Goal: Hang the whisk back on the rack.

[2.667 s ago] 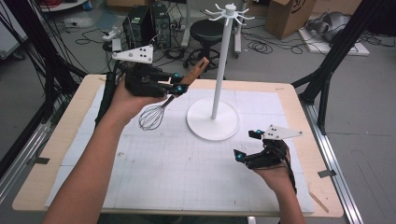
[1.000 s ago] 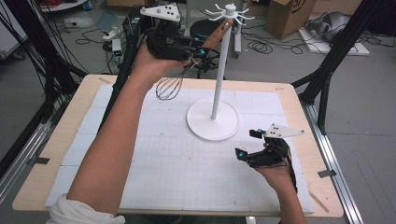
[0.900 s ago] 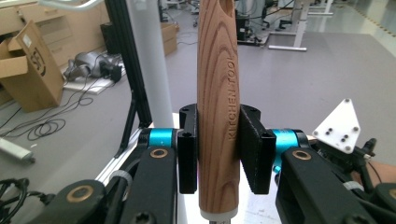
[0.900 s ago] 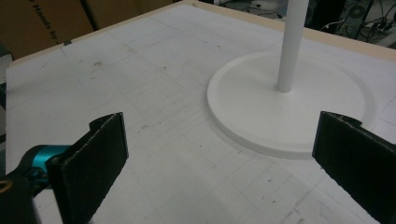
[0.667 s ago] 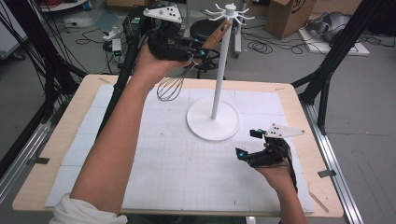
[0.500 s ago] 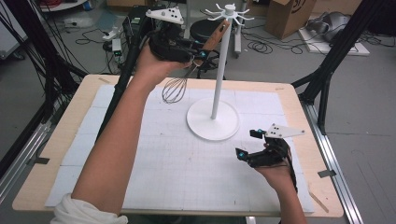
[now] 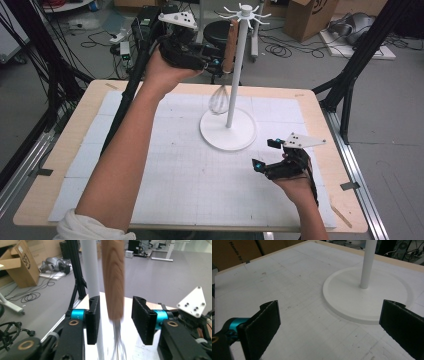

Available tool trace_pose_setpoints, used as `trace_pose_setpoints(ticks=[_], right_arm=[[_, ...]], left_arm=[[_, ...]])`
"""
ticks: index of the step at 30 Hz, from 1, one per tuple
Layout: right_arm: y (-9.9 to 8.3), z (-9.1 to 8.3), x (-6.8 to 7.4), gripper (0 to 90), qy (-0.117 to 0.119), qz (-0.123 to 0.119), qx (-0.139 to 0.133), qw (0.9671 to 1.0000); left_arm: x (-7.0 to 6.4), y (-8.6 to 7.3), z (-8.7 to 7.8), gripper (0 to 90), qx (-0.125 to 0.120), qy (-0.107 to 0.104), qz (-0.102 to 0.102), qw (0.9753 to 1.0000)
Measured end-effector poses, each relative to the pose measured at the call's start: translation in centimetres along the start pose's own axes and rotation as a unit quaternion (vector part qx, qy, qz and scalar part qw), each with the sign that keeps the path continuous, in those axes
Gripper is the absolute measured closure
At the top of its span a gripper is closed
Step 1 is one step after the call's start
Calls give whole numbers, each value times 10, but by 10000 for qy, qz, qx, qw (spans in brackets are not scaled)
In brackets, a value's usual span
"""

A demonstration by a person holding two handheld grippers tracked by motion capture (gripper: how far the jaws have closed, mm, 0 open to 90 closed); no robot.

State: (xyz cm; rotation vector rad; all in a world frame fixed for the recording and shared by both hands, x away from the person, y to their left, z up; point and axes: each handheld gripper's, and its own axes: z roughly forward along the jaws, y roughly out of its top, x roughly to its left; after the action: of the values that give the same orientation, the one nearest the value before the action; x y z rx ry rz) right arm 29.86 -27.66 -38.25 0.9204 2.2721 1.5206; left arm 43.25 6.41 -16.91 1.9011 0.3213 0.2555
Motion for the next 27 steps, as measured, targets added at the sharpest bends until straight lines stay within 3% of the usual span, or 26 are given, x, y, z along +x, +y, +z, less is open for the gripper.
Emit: trace_pose_setpoints(ticks=[2,9,17,27], right_arm=[[0,0,0,23,-2,-14,6,10000],[0,2,2,23,3,-58,31,10000],[0,4,4,23,8,-50,94,9999],[-1,6,5,23,2,-56,153,9999]], left_arm=[[-1,-4,-1,542,5,28,35,10000],[0,-31,-12,461,3,-114,-229,9997],[-3,-58,-29,364,65,-234,-214,9995],[-10,-88,-43,229,39,-178,-276,9995]])
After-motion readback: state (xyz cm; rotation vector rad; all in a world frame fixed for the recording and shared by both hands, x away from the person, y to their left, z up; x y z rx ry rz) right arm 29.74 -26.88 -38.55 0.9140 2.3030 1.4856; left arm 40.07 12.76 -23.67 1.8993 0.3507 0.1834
